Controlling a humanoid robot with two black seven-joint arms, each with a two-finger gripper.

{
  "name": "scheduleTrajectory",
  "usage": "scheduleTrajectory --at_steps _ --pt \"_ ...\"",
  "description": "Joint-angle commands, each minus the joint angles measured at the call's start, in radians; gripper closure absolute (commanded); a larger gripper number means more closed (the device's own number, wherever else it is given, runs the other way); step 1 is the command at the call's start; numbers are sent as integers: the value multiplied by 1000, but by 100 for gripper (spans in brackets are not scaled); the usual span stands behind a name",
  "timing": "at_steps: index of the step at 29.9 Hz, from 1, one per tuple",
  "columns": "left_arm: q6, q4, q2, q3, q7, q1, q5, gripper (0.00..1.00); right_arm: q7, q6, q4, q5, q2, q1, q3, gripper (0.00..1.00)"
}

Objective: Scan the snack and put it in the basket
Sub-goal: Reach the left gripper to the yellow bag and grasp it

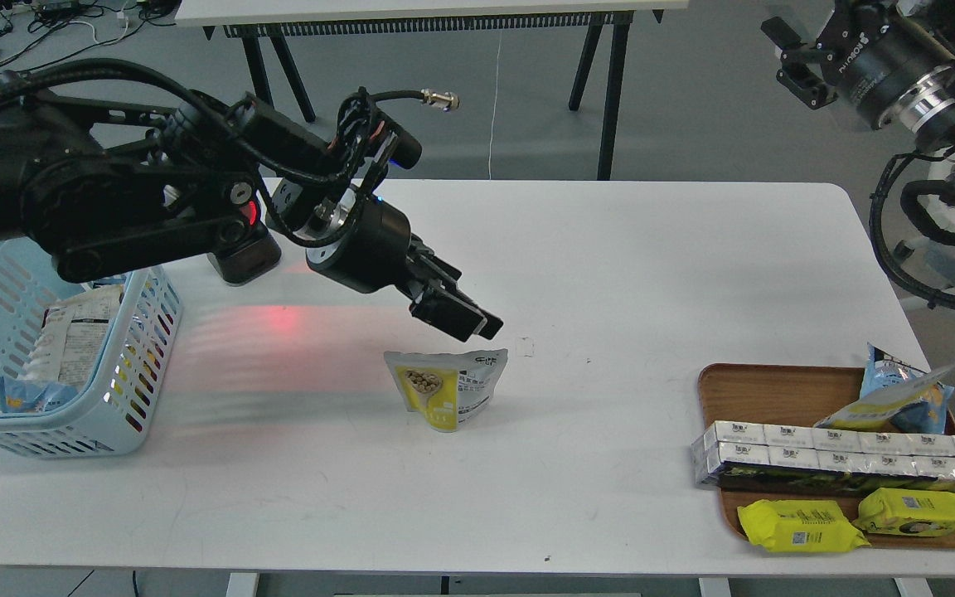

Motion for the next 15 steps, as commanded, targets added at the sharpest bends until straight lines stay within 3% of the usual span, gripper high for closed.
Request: scheduleTrajectory --at_steps 1,6,11,13,15 --pt "26 0 1 1 0 45 9 1 0 0 0 -1 0 1 -9 2" --pt "103 9 -1 18 0 97 35 1 0 0 2 1 0 1 -26 2" --pt "124 28 -1 15 0 194 42 6 0 0 2 2 -2 1 -26 2" --pt "141 38 1 12 0 214 42 20 0 0 2 2 0 2 -26 2" --pt "164 51 2 12 0 218 48 45 0 0 2 1 0 2 -26 2"
